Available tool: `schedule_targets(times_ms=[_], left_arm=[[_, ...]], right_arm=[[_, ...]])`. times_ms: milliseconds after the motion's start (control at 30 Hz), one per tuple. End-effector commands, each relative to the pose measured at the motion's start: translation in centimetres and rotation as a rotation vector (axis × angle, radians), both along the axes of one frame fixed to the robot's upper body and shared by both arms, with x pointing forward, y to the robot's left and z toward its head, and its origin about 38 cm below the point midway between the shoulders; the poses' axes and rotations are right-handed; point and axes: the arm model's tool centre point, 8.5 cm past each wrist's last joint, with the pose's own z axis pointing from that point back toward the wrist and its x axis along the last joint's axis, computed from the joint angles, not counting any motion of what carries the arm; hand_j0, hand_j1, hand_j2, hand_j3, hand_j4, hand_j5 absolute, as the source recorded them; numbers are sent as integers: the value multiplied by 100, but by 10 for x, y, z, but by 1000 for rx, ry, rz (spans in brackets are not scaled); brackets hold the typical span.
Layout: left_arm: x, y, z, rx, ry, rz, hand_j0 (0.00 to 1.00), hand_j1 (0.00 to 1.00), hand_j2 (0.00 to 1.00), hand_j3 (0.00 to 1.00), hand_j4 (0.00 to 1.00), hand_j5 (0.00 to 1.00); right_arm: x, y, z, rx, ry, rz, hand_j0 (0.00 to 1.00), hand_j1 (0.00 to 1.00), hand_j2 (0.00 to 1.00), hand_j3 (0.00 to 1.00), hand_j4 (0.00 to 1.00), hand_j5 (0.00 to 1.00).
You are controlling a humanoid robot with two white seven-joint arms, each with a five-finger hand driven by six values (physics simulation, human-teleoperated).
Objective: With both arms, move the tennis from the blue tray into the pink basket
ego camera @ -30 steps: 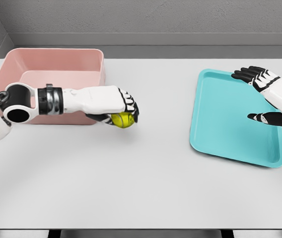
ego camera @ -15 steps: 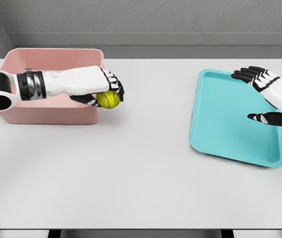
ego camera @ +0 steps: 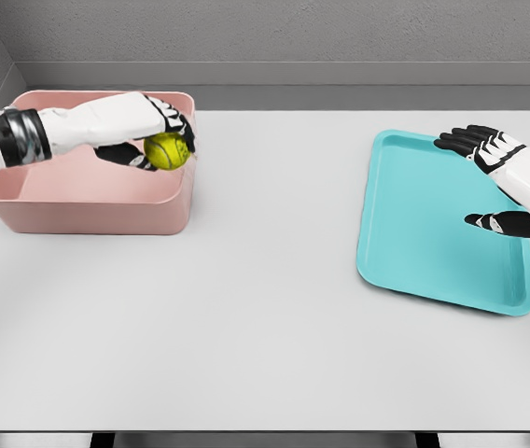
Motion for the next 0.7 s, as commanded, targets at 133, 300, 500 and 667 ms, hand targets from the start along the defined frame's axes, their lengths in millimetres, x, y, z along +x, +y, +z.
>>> schedule_targets(times_ms=[133,300,500,667], left_arm=[[16,39,-6,-16,28,129,61,61,61,61,61,61],[23,62,-12,-21,51,206,67,67,67,67,67,67],[28,87,-12,-65,65,281,100,100,100,100,100,100],[27,96,-4,-66,52,297,100,100,100,100,100,100]], right_arm=[[0,0,1,7,1,0,100,100,100,100,100,100],[0,0,1,7,1,0,100,100,100,100,100,100],[0,0,1,8,0,0,100,100,100,100,100,100],[0,-1,1,7,0,-1,100,100,100,100,100,100]])
